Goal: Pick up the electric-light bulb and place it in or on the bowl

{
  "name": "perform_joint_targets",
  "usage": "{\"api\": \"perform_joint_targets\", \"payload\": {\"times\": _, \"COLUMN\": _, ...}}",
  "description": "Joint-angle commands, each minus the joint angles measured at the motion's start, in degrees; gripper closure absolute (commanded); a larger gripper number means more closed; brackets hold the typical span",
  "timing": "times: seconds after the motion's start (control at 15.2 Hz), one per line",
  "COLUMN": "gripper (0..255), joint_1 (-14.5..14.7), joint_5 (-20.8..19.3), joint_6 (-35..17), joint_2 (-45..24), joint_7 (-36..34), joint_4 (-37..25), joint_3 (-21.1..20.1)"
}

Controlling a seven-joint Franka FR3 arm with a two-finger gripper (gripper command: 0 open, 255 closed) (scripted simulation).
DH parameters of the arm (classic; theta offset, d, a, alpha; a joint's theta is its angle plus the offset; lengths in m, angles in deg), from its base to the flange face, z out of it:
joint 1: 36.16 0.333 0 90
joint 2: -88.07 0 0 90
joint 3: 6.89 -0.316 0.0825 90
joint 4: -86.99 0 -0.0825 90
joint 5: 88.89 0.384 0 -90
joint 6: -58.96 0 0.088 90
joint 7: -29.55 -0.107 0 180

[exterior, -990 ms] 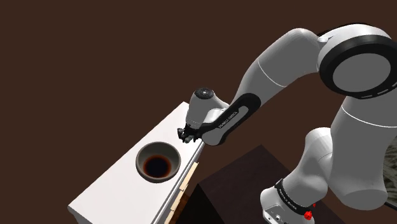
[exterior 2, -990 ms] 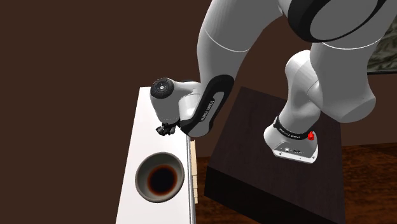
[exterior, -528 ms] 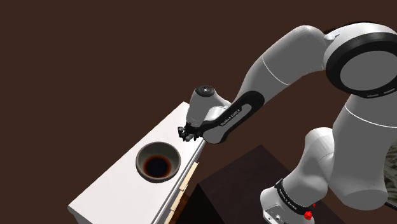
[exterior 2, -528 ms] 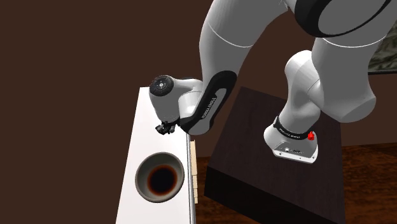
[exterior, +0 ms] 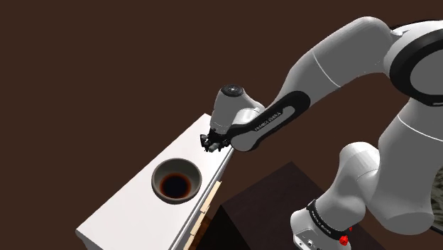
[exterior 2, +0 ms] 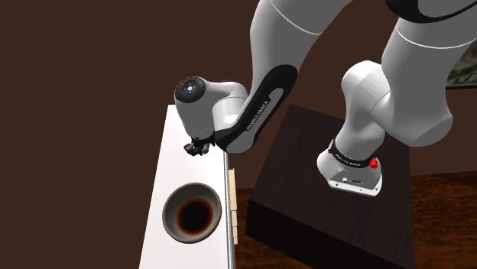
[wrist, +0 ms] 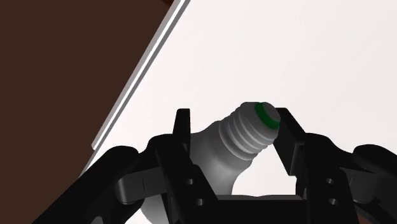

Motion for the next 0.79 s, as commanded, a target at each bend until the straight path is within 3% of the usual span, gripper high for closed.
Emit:
{"api": "perform_joint_targets", "payload": {"times": 0.0, "gripper": 255, "joint_1": 0.54, "joint_5": -1.16, "joint_6": 1.84, "joint_2": 2.17, "joint_7": -0.47, "joint_4": 0.24, "joint_3": 0.75}}
{"api": "perform_joint_targets", "payload": {"times": 0.73, "gripper": 255, "joint_1": 1.74, "joint_5": -5.31, "joint_6": 11.27, "joint_2": 11.35, "joint_7": -2.06, "joint_4": -0.52, "joint_3": 2.08}}
